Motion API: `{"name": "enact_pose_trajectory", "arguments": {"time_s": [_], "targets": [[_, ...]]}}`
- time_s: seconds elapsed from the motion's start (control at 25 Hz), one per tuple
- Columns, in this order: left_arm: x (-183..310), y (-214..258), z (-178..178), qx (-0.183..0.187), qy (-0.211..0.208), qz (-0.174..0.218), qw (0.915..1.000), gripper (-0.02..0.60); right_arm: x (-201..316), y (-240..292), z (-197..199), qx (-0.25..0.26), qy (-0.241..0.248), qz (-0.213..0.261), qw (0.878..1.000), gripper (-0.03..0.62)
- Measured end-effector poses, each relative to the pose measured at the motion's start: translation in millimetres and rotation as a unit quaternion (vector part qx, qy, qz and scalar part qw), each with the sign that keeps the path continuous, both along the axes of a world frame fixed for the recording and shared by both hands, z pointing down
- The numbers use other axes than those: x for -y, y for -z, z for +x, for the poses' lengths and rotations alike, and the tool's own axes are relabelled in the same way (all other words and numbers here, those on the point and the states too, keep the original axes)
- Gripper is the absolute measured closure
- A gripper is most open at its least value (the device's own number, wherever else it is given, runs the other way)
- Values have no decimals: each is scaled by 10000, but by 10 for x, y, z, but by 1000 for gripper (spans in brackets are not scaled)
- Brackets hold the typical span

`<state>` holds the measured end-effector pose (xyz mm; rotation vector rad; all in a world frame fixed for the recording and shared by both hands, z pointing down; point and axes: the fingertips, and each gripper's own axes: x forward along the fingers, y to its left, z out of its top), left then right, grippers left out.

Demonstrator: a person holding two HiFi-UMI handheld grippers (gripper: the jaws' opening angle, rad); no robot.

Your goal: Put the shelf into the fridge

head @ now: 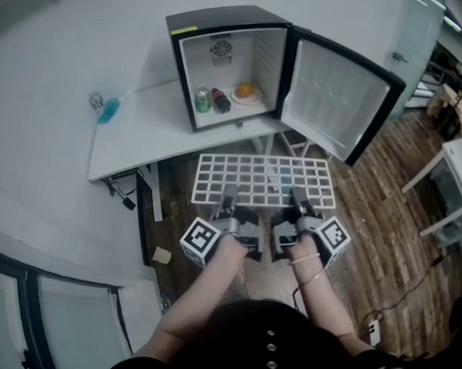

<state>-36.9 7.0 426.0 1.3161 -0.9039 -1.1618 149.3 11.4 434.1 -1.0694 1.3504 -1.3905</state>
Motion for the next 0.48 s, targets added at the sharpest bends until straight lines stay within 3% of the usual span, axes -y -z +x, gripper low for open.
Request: {"name": "enact_pose_trajectory", "arguments": {"time_s": [0.24, 0.48], "targets": [[93, 3, -18, 117, -31, 11, 9999, 546, 81, 26, -21, 24, -33, -59, 10000, 557], [774, 4, -86, 204, -189, -20, 9996, 546, 717, 17, -78, 31, -165, -67, 9998, 557]]}}
